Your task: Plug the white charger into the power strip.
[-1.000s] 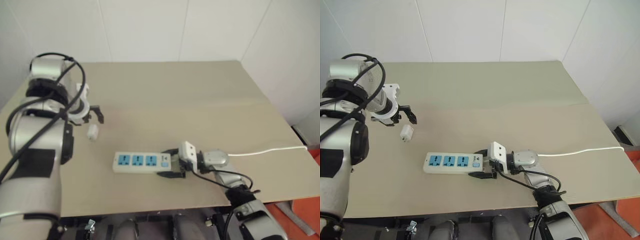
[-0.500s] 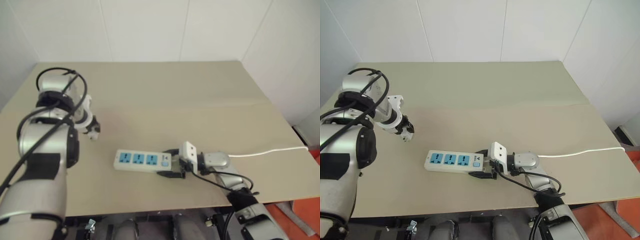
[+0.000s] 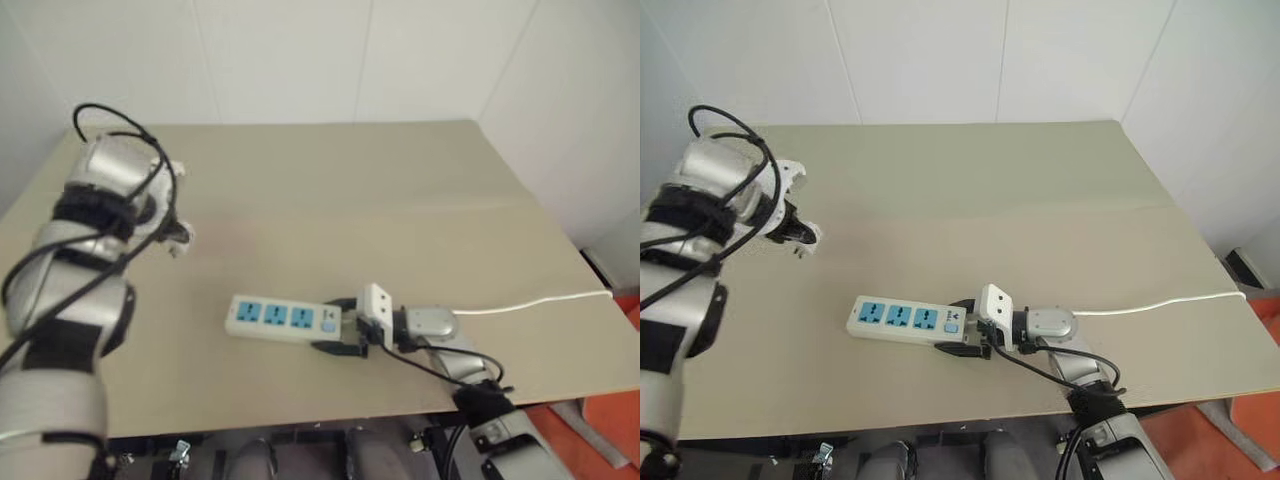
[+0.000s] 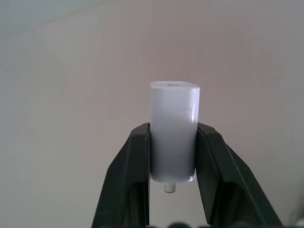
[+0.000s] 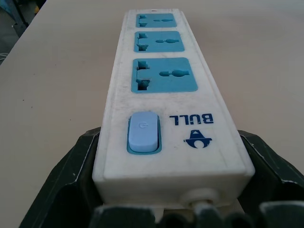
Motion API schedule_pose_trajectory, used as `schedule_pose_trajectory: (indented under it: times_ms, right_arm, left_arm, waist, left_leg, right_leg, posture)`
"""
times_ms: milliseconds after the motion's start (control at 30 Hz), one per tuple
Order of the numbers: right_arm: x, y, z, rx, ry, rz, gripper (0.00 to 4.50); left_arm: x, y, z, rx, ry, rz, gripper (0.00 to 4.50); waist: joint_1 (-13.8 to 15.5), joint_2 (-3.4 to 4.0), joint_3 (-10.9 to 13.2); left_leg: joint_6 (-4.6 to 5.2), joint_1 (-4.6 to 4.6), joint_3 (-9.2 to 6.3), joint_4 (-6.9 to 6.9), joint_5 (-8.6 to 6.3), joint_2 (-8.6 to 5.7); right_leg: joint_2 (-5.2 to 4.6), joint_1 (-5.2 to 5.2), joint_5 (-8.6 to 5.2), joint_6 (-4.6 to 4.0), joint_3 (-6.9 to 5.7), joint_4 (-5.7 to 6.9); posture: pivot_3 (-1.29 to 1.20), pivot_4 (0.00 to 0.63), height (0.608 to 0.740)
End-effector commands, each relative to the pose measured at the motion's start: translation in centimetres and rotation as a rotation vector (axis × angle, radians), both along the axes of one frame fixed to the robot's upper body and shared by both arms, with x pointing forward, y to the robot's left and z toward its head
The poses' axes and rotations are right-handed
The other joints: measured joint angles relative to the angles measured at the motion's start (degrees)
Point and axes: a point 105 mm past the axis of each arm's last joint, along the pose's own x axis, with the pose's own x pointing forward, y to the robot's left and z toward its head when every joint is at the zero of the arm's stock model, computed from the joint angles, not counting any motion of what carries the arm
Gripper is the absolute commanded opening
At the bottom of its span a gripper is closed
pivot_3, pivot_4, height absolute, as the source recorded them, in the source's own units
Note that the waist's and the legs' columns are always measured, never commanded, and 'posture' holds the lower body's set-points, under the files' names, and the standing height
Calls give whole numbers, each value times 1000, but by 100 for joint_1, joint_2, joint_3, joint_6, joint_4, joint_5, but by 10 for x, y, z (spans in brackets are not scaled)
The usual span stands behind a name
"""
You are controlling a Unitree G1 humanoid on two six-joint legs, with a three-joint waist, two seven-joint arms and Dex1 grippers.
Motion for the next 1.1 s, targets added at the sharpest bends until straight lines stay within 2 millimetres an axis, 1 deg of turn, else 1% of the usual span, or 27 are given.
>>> schedule_pose_trajectory:
  times_ms: [33, 100, 200, 333, 467, 600, 833, 900, 933, 1100]
  right_arm:
    - [-7, 4, -8, 2, 31, 13, 3449]
    - [-7, 4, -9, 3, 32, 15, 3449]
    - [-7, 5, -9, 0, 33, 16, 3449]
    - [-8, 4, -10, -4, 35, 13, 3449]
    - [-8, 2, -10, -7, 37, 10, 3449]
    - [-9, 2, -10, -7, 41, 7, 3449]
    - [-10, 2, -10, -7, 47, 9, 3449]
    - [-10, 2, -9, -8, 47, 9, 3449]
    - [-9, 2, -9, -8, 47, 9, 3449]
    - [-9, 2, -9, -9, 47, 8, 3449]
  left_arm:
    - [-16, 3, 1, 114, 78, -184, 985]
    - [-25, 0, 1, 119, 108, -261, 985]
    - [-31, -8, -3, 111, 121, -330, 985]
    - [-43, -19, -19, 82, 165, -386, 985]
    - [-55, -19, -36, 78, 229, -382, 985]
    - [-59, -14, -46, 121, 246, -369, 985]
    - [-63, -12, -52, 149, 248, -387, 985]
    - [-64, -13, -53, 151, 247, -390, 1715]
    - [-65, -13, -54, 151, 247, -391, 1899]
    - [-68, -14, -56, 154, 256, -398, 3547]
  waist:
    - [7, 0, 0]
    - [41, 0, 0]
    - [93, 0, 0]
    - [71, 0, 0]
    - [69, 0, 0]
    - [89, 0, 0]
    - [86, 0, -1]
    - [83, 0, -1]
    - [83, 0, -1]
    - [98, -1, -1]
  left_leg:
    - [0, 1, 0, 2, 0, -1]
    - [1, 0, -1, 5, 0, -1]
    - [2, 1, -3, 10, 0, 1]
    - [4, 8, -2, 13, 0, 2]
    - [6, 3, -3, 13, -1, 9]
    - [6, 3, -3, 16, -1, 8]
    - [8, 9, -3, 17, -2, 8]
    - [8, 9, -2, 17, -2, 8]
    - [8, 9, -2, 17, -2, 8]
    - [8, 4, -4, 19, -2, 7]
  right_leg:
    - [-1, 1, 0, 0, 0, -1]
    - [0, 6, 0, 0, 0, -1]
    - [1, 9, 0, 1, -4, -3]
    - [1, 13, -1, 1, -2, 0]
    - [9, 8, -1, -1, -1, 1]
    - [8, 10, -1, -1, -1, 1]
    - [7, 15, -1, -1, -1, 1]
    - [7, 15, -1, -1, -1, 1]
    - [7, 15, -1, -1, 0, 1]
    - [7, 13, -1, -1, -2, 1]
  posture:
    - [0, 150, 740]
    - [0, 150, 740]
    - [0, 150, 740]
    - [0, 150, 740]
    - [0, 150, 740]
    - [0, 150, 740]
    - [0, 150, 740]
    - [0, 150, 740]
    - [0, 150, 740]
    - [0, 150, 740]
